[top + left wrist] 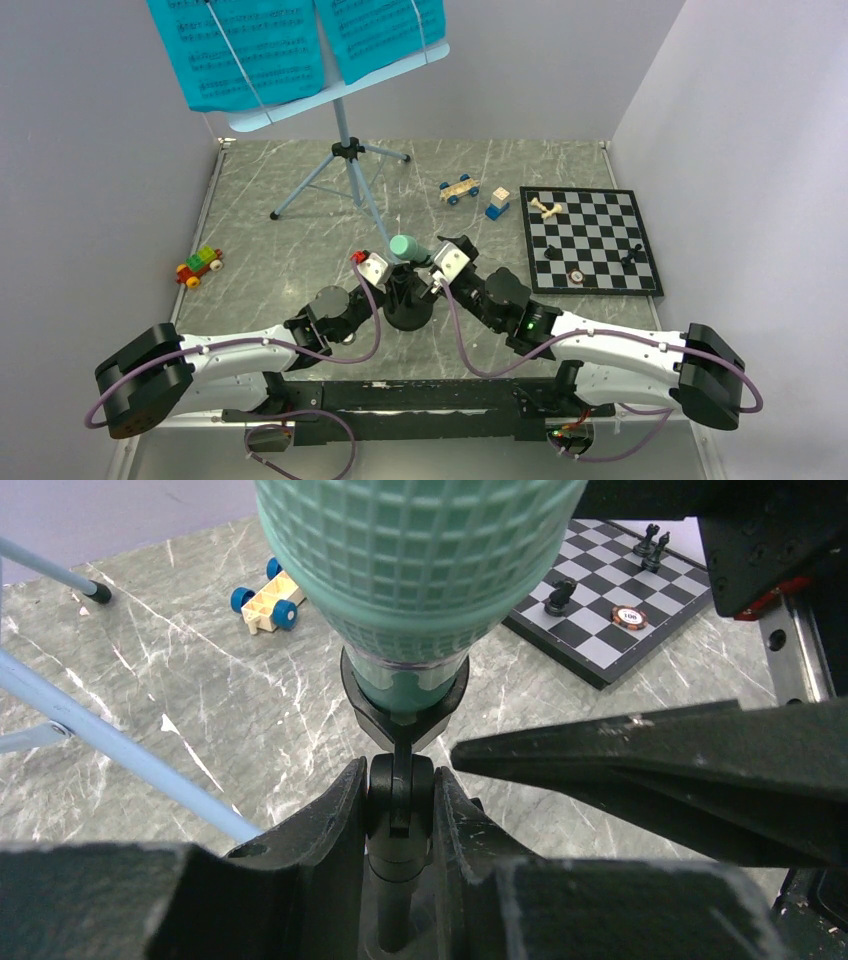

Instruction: Pack up the instrument practice props

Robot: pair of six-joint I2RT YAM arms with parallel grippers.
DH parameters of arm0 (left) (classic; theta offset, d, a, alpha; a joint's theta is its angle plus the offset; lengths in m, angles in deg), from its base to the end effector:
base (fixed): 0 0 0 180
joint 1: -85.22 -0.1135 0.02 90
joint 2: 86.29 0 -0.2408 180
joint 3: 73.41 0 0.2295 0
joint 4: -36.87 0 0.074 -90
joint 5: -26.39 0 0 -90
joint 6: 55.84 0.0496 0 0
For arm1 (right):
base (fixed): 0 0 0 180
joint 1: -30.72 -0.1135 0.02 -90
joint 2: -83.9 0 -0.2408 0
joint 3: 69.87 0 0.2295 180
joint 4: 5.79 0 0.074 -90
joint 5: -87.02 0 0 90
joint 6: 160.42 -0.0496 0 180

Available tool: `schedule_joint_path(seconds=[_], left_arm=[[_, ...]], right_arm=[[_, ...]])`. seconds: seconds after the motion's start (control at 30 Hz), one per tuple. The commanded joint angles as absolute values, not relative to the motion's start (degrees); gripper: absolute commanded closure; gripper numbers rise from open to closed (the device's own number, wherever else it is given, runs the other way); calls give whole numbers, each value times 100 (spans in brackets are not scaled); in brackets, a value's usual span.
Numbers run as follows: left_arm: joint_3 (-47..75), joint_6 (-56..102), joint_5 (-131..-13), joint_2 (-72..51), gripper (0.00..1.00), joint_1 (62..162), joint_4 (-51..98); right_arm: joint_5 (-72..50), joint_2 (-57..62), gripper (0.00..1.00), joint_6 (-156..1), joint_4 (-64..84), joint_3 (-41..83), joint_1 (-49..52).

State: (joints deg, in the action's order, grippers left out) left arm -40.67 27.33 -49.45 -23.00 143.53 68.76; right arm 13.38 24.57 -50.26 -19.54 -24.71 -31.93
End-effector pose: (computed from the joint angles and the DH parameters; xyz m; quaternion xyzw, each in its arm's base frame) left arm 0.1319 -0.1906 0.2148 0.2217 0.6629 -0.3096 0.6446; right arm 0.1233 0.2079 0.2635 -0.3894 0.5932 0.1586 0.6865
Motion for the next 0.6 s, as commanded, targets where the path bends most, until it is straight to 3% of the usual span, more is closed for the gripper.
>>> schedule_joint_path(seconds=[0.0, 0.57], left_arm=[[-4197, 2422, -5323, -2064, 100, 14388, 5749], [-4124, 2536, -5523, -2032, 100, 14393, 5515]], right_arm=[[1347, 2330, 15, -4883, -2652, -2149, -3118], [974, 1387, 28, -4319, -3421, -1832, -2747]])
